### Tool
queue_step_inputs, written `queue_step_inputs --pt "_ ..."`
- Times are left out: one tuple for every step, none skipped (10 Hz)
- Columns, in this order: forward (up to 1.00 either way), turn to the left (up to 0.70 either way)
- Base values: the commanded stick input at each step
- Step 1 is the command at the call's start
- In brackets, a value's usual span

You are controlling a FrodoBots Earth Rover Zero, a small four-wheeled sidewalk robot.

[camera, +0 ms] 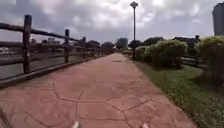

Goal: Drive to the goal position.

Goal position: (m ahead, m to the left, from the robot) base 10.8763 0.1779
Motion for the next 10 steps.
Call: queue_step_inputs --pt "0.66 0.02" --pt "0.66 0.02" --pt "0.66 0.02" --pt "0.66 0.02" --pt "0.66 0.02" --pt "0.66 0.01" --pt "0.66 0.0" --pt "0.66 0.0" --pt "0.66 0.0" --pt "0.66 0.0"
